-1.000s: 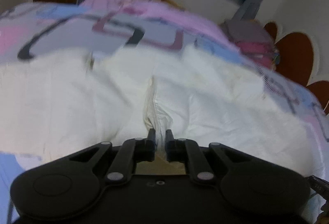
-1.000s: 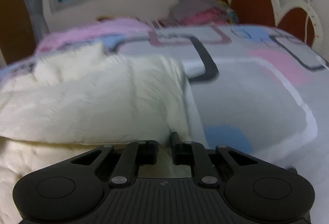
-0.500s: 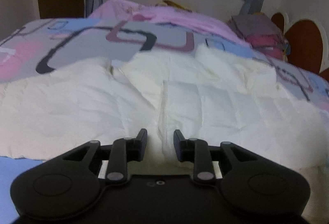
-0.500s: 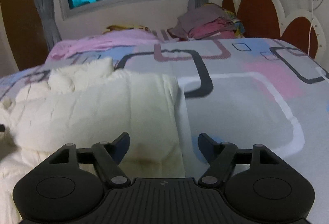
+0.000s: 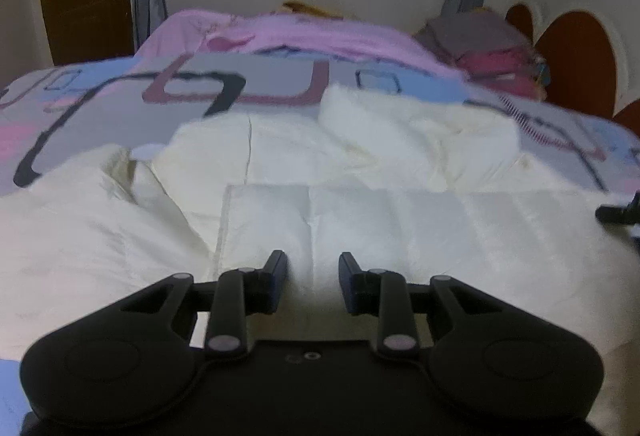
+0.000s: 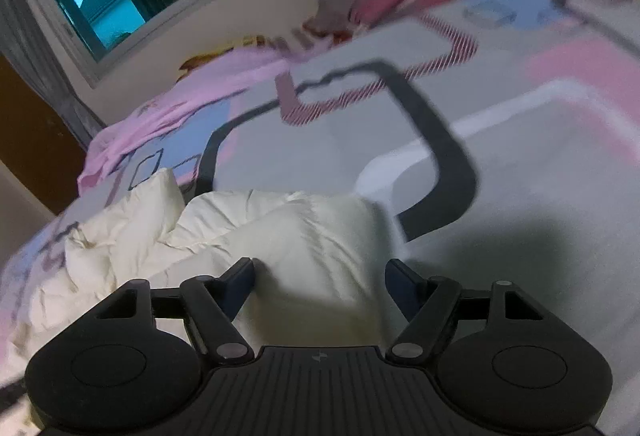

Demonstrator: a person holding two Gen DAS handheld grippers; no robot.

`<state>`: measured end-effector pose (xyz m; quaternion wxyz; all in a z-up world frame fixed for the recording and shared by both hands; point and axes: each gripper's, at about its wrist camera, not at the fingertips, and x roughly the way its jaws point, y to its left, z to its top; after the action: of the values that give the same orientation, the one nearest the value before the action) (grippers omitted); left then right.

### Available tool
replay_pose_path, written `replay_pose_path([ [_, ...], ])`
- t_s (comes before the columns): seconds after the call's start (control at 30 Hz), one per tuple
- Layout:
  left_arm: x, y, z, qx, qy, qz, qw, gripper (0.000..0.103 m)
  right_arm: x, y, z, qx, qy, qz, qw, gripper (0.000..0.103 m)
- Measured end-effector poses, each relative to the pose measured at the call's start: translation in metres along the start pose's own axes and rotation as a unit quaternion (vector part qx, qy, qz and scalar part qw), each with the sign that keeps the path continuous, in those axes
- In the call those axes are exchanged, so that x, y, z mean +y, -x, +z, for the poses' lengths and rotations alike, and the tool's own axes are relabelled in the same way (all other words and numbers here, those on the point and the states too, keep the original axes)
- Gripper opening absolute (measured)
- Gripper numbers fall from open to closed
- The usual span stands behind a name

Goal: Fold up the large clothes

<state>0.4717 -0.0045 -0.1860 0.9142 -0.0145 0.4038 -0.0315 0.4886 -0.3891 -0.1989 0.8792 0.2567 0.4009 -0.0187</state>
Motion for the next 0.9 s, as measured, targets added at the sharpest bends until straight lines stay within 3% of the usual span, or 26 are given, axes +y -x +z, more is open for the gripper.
replay_pose_path([
  [0.07, 0.001, -0.01, -0.005, 0.012, 0.0, 0.003, 0.9999, 0.031, 0.006, -0.002, -0.003, -0.002, 0.023, -0.009, 1.0, 0.05],
  [0.1, 0.002, -0.014, -0.007, 0.016, 0.001, 0.001, 0.9999, 0.031, 0.009, 0.0, -0.004, -0.007, 0.038, -0.012, 0.999, 0.041],
  [0.2, 0.006, -0.016, -0.008, 0.022, 0.012, -0.002, 0.9997, 0.031, 0.017, 0.007, -0.011, -0.033, 0.08, -0.036, 0.996, 0.034],
  [0.37, 0.003, -0.018, -0.008, 0.024, 0.009, -0.002, 0.9997, 0.031, 0.019, -0.009, -0.03, -0.045, 0.128, -0.079, 0.988, 0.042],
  [0.5, 0.003, -0.018, -0.006, 0.027, 0.006, -0.001, 0.9996, 0.031, 0.026, 0.005, -0.026, -0.064, 0.134, -0.094, 0.984, 0.05],
  [0.7, 0.001, -0.017, -0.007, 0.025, 0.001, 0.005, 0.9997, 0.031, 0.058, 0.049, -0.038, -0.124, 0.169, -0.073, 0.975, 0.05],
  [0.83, 0.0, -0.016, -0.006, 0.027, -0.004, 0.01, 0.9996, 0.034, 0.085, 0.056, -0.069, -0.106, 0.217, -0.041, 0.97, 0.05],
  [0.9, 0.0, -0.016, -0.006, 0.027, -0.007, 0.012, 0.9996, 0.036, 0.095, 0.048, -0.091, -0.09, 0.258, -0.048, 0.961, 0.05],
])
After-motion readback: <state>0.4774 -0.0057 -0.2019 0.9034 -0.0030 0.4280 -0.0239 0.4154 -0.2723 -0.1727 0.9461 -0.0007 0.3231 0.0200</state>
